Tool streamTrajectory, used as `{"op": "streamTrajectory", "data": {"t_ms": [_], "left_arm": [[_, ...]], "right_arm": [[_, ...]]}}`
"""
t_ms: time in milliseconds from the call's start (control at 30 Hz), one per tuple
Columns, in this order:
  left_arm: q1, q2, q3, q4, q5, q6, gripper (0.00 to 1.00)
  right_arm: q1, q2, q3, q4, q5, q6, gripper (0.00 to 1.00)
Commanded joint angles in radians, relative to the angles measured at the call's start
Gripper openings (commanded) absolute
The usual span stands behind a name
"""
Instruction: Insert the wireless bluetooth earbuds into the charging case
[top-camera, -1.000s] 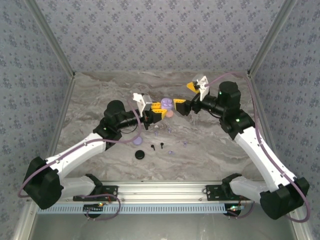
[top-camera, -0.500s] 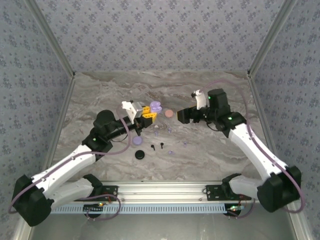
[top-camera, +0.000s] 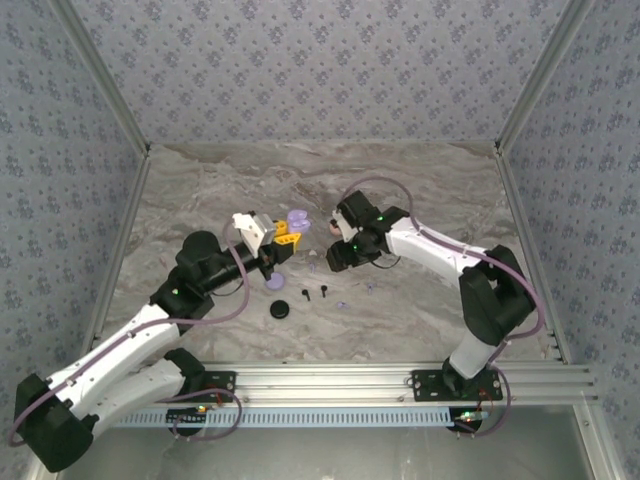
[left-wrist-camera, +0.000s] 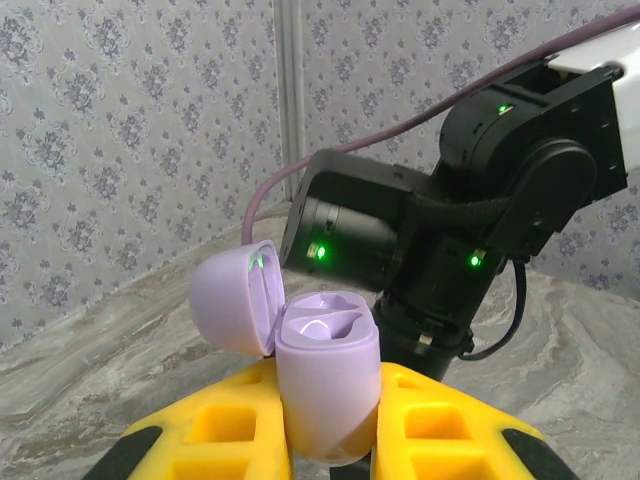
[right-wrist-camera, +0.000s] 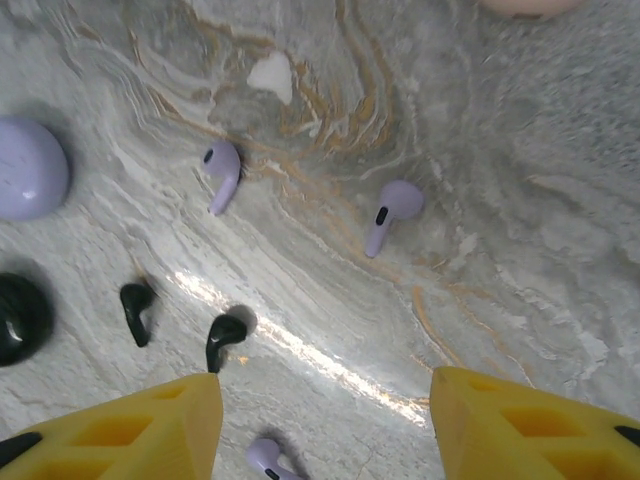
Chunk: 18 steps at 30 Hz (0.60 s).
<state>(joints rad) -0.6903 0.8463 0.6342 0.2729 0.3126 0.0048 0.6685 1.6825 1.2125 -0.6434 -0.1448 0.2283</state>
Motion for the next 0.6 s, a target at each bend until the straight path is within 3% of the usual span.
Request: {"op": "streamTrajectory", "data": {"t_ms": [0,567], "left_arm": [[-0.005,-0.025,0.005,-0.011,-0.027,0.021,0.0],[-0.006,-0.038,-0.002,-0.011,-0.04,0.02,0.0]], "right_arm": [[0.039,0.016,0.02,-0.108,0.041,-0.021,0.58],[0.19,0.174,0.033,-0.171,0.02,-0.12,0.4]]}}
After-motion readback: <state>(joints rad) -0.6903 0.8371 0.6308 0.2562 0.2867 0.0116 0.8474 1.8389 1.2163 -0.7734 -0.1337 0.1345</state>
